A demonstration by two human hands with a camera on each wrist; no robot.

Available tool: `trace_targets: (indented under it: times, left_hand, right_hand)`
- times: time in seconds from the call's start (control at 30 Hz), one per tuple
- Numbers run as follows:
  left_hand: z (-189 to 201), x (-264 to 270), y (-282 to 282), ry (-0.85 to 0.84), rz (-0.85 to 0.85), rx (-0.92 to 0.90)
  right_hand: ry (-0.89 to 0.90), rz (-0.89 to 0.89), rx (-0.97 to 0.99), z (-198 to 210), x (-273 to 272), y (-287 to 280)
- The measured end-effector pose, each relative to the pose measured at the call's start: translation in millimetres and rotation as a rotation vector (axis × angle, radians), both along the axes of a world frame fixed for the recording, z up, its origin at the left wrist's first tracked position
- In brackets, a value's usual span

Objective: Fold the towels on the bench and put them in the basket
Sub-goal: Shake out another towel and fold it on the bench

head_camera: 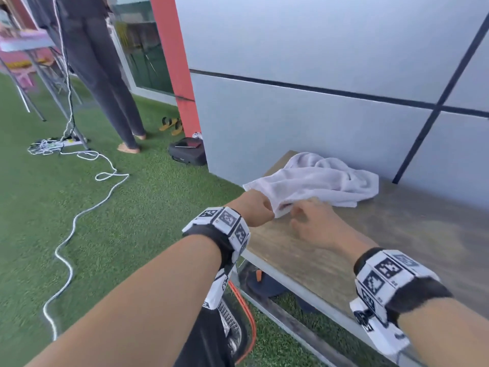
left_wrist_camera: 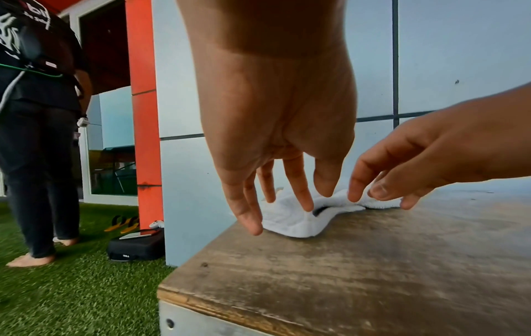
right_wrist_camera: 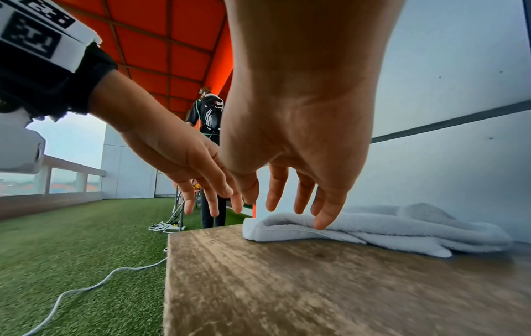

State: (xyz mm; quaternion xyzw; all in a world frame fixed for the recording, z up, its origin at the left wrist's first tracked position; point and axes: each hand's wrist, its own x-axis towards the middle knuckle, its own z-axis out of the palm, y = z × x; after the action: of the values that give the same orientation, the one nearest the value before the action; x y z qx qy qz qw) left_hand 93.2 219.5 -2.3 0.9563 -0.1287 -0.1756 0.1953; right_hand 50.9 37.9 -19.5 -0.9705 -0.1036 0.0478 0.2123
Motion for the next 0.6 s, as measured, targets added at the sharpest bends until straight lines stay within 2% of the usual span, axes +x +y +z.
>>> trace_targets:
  times: [0.07,0.17,0.23,0.37,0.5,0.6]
  left_hand:
    - [-9,6,-11,0.023,0.004,0.030]
    - [-23,13,-25,0.025,-0.012,0.167]
    - [-30,15,-33,0.019,-0.034,0.155]
    - [-26,19,-45,-0.130,-0.004,-0.022]
    - [0,10,-61,-0.272,-0.030,-0.289]
    - [22,1,-74,-0.274,-0.074,-0.444]
  right_hand:
    - [0.022,-0.022,-0.038,-4,6,-6]
    - [0.055,-0.052,-0.028,-15,15,-14]
    - [0.064,-0.083,0.011,-23,18,-20]
    - [0.016,-0.136,0.042,-29,20,-31]
    - [-0.058,-0.183,0.118,-24,20,-40]
    - [-0.138,-0.233,0.138,-15,16,-48]
